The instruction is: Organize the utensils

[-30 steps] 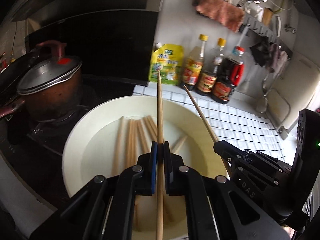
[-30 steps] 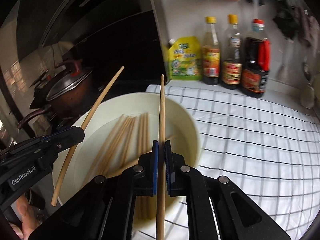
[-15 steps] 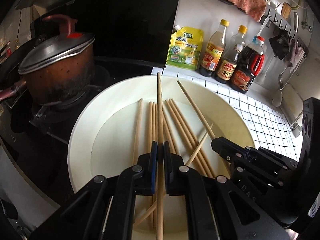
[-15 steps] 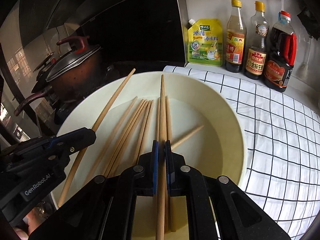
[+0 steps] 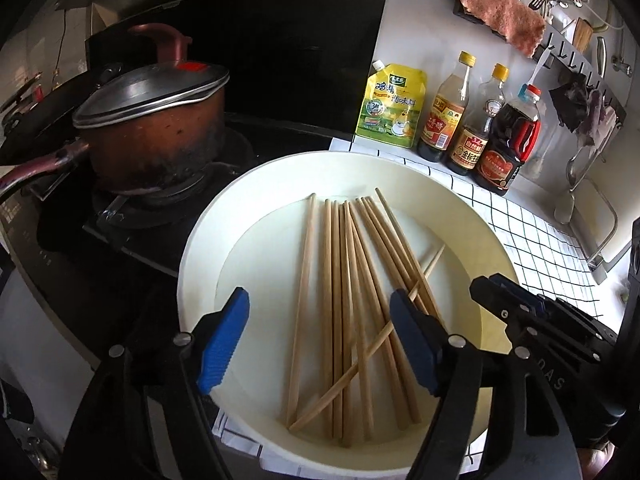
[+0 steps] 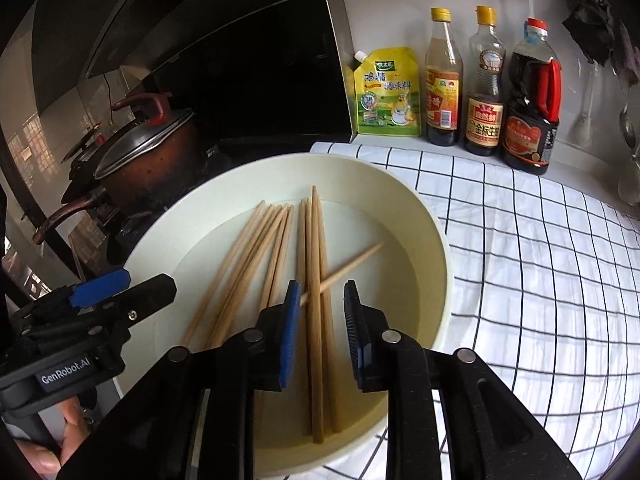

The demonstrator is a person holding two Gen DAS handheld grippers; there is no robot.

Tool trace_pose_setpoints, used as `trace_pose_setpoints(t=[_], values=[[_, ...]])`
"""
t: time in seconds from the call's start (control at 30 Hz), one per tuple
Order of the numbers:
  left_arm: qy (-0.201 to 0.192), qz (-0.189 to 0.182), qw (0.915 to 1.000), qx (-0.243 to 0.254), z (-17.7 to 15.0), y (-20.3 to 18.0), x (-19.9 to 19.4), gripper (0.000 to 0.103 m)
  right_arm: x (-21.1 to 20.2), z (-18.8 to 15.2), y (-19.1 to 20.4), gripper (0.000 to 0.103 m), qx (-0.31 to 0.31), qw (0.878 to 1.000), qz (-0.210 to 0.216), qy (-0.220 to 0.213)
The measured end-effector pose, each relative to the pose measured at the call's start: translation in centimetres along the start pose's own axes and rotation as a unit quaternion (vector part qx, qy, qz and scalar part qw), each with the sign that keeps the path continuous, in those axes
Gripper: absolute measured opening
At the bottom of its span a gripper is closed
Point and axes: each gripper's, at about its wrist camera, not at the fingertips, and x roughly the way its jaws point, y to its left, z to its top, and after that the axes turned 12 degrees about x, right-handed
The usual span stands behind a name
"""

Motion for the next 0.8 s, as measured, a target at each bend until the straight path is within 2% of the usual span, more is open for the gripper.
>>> trace_pose_setpoints(t=[0.07,0.13,0.67,0.8], values=[[0.0,0.001,1.0,0.0,-0.2,-0.1,-0.1,0.074,-0.2,-0.4,-0.1,0.022,0.002,1.0,-0.001,0.001],[-0.002,0.003,1.0,-0.001,-0.3,-0.2,-0.3,0.08,-0.6,-0.7,-0.1,0.023,0.003,1.0,-0.002,-0.001],[-0.018,0.014,0.9997,0.01,-0.4,-0.9,-2.1,0.083,-2.9,-1.9,-1.3,0.032,0.018,1.0,-0.012,-0.01],[-0.025,0.018,0.9994,0.013,-0.5,-1.3,-2.7,0.089,-3.5,-2.0,-1.4,0.036,0.018,1.0,-0.015,-0.014]])
